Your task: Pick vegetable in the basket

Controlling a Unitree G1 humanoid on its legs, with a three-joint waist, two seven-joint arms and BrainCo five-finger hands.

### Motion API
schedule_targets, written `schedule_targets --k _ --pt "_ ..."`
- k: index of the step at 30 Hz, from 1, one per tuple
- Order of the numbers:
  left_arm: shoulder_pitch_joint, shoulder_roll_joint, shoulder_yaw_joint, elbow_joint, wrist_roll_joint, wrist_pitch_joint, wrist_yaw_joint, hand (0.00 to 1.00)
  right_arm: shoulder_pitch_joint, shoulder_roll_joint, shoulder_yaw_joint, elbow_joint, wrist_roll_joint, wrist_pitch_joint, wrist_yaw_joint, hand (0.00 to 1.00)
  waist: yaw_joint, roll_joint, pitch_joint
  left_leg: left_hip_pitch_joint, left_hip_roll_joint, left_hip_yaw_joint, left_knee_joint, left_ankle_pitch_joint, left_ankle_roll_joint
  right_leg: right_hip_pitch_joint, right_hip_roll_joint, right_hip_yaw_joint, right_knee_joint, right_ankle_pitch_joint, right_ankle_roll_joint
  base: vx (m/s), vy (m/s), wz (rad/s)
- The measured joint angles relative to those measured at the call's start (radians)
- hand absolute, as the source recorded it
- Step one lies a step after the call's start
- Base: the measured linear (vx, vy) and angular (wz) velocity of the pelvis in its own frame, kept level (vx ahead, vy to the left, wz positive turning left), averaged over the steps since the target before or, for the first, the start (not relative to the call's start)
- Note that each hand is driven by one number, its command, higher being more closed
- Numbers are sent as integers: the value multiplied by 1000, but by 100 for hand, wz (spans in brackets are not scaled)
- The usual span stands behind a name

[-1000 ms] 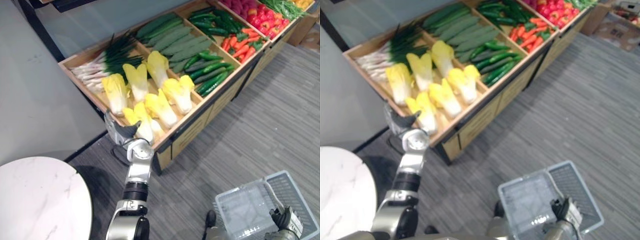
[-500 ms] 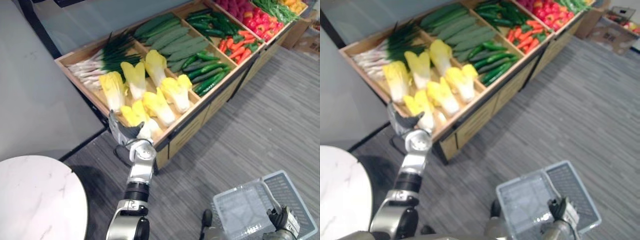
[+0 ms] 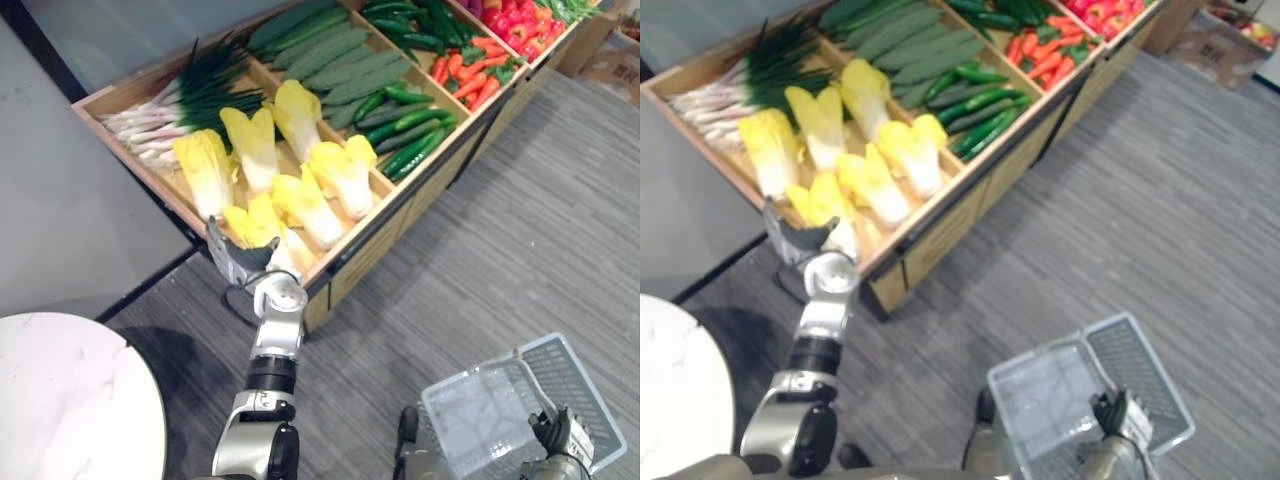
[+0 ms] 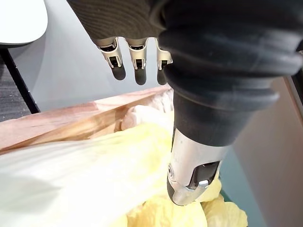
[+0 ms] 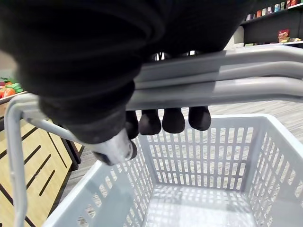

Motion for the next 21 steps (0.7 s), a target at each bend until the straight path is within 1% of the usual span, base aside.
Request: schedule_targets --k 7,16,21 --pt "-1 0 -3 6 0 0 -1 0 0 0 1 1 0 -17 -3 100 -6 0 0 8 0 0 1 0 0 5 -1 5 1 0 0 -17 -6 -2" --pt "-2 1 1 63 -1 0 -1 0 1 0 2 1 -1 -18 -4 100 -7 0 0 10 0 2 3 0 0 5 -2 8 1 0 0 -47 -8 -1" --pt "-8 1 39 112 -12 12 5 0 1 -1 5 0 0 -21 -8 100 -10 0 0 3 1 11 3 -8 -11 -18 3 27 2 0 0 -68 -16 -10"
